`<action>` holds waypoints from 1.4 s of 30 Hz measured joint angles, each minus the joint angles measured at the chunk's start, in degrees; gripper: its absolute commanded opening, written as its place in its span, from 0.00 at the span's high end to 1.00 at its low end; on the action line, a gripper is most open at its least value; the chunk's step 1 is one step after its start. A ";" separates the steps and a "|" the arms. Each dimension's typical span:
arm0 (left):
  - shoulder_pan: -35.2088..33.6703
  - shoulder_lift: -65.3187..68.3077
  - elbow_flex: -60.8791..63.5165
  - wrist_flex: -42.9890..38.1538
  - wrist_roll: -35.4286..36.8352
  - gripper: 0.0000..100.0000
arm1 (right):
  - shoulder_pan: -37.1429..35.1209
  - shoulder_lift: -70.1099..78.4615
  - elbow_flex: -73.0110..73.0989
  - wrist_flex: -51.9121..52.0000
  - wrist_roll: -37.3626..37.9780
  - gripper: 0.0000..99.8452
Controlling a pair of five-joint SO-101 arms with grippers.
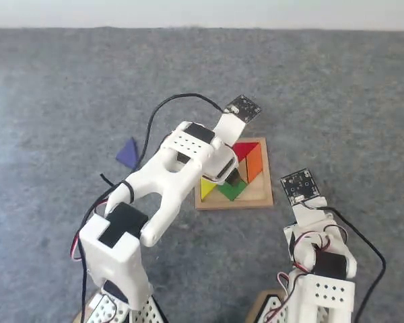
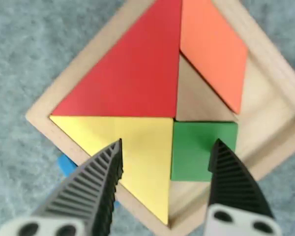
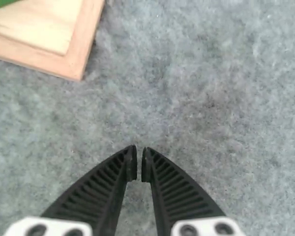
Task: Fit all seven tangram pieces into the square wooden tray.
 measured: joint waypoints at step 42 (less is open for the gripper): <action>-11.78 -22.51 30.86 -19.16 8.26 0.77 | 0.00 0.00 0.00 0.00 0.00 0.96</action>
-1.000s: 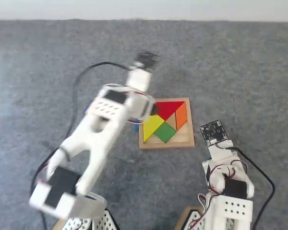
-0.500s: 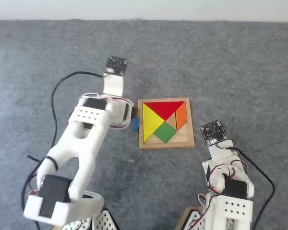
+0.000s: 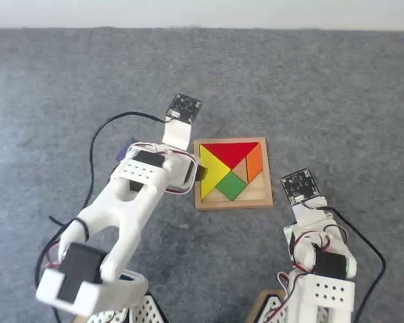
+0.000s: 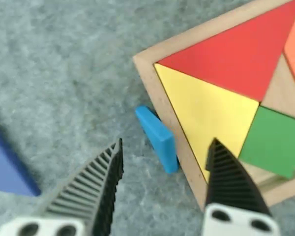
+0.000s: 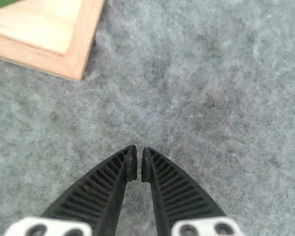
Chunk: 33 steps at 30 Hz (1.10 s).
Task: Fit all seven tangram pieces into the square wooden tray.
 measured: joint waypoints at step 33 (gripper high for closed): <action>0.00 8.18 -7.74 5.10 1.05 0.89 | 0.00 0.00 0.00 0.00 0.00 0.96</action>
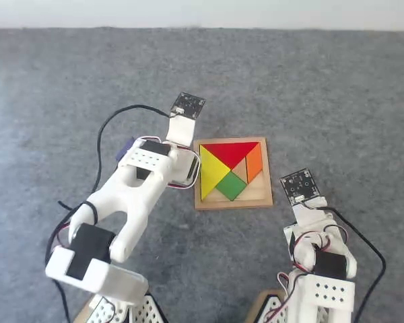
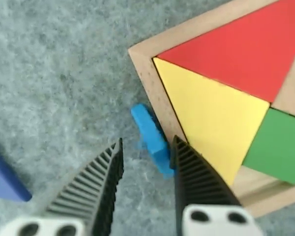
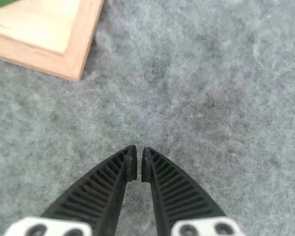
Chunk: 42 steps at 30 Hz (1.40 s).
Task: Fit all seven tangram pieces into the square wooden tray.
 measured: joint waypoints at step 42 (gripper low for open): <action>2.90 3.08 -10.37 13.36 -4.31 0.99 | 0.00 0.00 0.00 0.00 0.00 0.96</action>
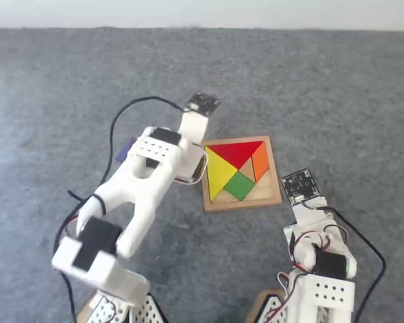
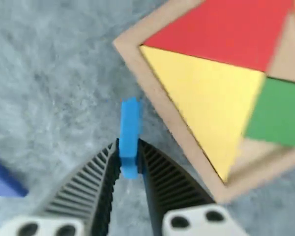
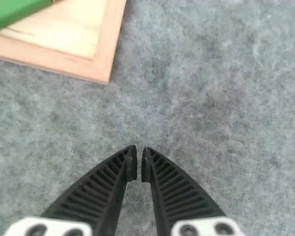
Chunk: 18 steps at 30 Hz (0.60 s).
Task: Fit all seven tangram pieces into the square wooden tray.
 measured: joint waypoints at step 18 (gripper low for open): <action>19.60 -2.29 1.67 5.45 -24.62 0.99 | 7.12 0.00 0.00 0.00 0.00 0.96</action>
